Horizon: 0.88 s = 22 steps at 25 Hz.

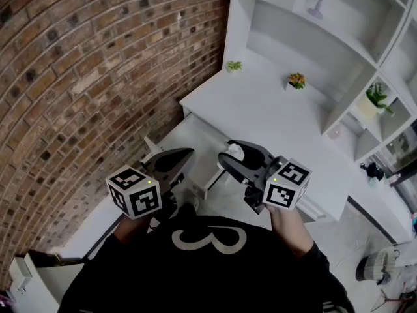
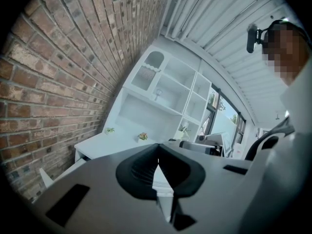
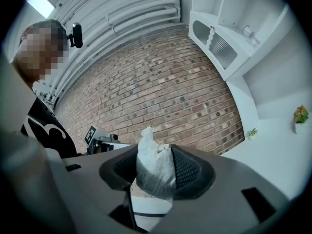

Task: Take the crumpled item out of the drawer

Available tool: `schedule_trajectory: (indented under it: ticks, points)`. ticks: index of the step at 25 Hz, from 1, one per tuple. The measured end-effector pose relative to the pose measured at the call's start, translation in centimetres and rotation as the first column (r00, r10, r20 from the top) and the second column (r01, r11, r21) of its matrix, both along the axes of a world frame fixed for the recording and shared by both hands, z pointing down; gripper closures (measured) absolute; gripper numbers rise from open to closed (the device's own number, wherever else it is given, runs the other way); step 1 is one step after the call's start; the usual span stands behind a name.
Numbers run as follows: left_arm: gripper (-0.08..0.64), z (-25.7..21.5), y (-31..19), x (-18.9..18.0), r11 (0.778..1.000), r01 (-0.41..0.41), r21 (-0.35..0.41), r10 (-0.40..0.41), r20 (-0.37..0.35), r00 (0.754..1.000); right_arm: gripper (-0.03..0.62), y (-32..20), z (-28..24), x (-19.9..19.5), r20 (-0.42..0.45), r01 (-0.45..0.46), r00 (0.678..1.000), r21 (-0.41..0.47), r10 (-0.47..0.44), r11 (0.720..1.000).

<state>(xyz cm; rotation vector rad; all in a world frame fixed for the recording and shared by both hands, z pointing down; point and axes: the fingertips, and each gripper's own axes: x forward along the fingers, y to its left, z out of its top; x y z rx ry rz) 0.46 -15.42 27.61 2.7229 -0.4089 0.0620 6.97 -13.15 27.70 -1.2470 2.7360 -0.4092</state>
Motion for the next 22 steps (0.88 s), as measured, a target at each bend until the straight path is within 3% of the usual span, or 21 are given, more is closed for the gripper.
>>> schedule_trajectory:
  ticks: [22]
  points:
    - [0.557, 1.1, -1.4, 2.6, 0.999, -0.039, -0.011, 0.04, 0.028, 0.999, 0.403, -1.3, 0.8, 2.0, -0.018, -0.028, 0.999, 0.008, 0.028, 1.0]
